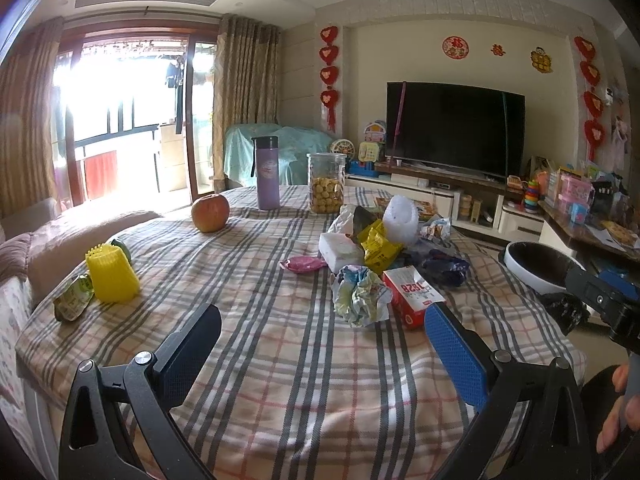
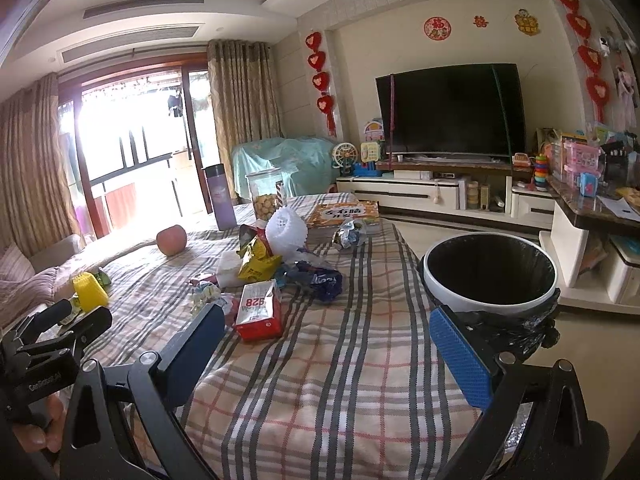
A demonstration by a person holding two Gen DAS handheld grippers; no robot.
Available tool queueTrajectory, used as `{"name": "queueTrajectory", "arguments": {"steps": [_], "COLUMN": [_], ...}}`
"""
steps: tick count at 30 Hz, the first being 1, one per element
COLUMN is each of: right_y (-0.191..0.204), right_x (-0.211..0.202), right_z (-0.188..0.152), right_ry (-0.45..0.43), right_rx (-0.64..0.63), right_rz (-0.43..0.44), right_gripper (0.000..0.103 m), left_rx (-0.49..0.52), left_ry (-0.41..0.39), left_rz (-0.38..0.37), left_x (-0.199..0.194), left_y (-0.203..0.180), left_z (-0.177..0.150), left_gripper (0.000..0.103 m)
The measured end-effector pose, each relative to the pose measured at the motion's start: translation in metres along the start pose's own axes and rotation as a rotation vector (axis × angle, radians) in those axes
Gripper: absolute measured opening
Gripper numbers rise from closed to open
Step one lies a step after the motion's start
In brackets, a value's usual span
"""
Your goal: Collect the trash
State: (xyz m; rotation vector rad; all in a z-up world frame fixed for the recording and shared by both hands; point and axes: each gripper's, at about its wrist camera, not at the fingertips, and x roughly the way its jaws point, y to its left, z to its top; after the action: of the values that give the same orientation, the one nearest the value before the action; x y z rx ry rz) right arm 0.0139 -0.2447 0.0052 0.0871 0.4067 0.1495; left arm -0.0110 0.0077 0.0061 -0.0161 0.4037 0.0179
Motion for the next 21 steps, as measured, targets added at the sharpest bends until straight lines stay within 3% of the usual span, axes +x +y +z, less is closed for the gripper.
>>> {"name": "queueTrajectory", "arguments": {"steps": [21], "right_y": [0.0048], "right_x": [0.0003], "right_z": [0.0014], "right_ry": [-0.005], "right_rx": [0.002], "right_rz": [0.015], "right_gripper": [0.103], "left_rx": [-0.009], "left_ry": [0.000], "left_rz": [-0.008], "left_x": [-0.0007], "left_y": [0.0018], "left_z": [0.0009], "left_gripper": [0.102]}}
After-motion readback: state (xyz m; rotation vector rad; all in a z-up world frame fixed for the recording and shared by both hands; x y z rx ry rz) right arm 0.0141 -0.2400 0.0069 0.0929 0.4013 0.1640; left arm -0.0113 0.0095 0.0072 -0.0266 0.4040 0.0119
